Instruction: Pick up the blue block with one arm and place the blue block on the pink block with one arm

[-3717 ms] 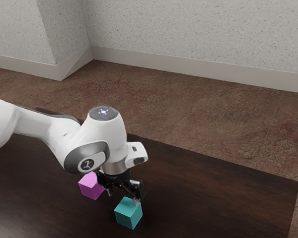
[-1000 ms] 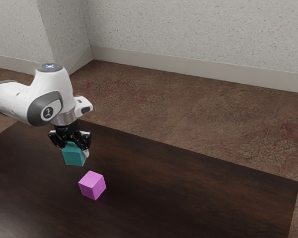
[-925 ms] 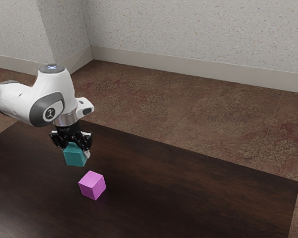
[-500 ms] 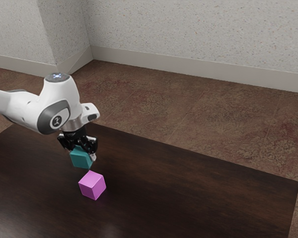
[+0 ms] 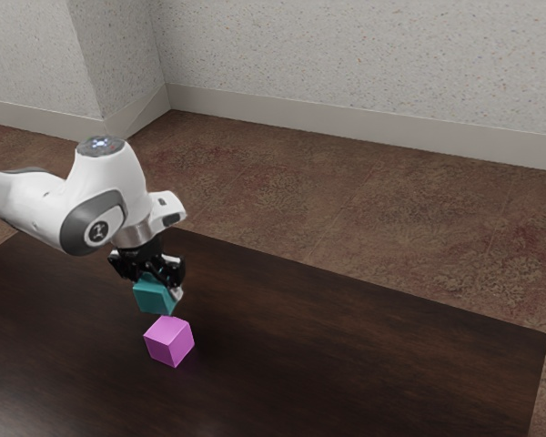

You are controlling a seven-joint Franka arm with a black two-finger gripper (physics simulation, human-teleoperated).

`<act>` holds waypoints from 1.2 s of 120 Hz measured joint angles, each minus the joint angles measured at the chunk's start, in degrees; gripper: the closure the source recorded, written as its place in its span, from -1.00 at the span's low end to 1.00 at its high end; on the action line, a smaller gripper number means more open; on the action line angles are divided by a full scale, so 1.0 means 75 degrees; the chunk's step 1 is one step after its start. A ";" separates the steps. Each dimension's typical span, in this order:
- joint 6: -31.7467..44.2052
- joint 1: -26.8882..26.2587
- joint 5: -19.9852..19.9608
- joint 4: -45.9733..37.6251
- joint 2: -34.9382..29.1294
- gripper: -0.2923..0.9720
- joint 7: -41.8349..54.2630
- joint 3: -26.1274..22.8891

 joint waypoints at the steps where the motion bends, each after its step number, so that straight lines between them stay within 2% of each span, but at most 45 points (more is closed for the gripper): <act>1: 0.0000 0.0010 0.0000 -0.0014 -0.0014 0.07 -0.0010 -0.0017; 40: 0.0007 -0.0057 -0.0005 -0.0349 -0.0200 0.07 -0.0391 -0.0195; 85: 0.0034 -0.0051 0.0023 -0.0404 -0.0028 0.07 -0.0707 -0.0210; 144: 0.0243 -0.0016 0.0208 -0.0431 -0.0027 0.07 0.0042 -0.0212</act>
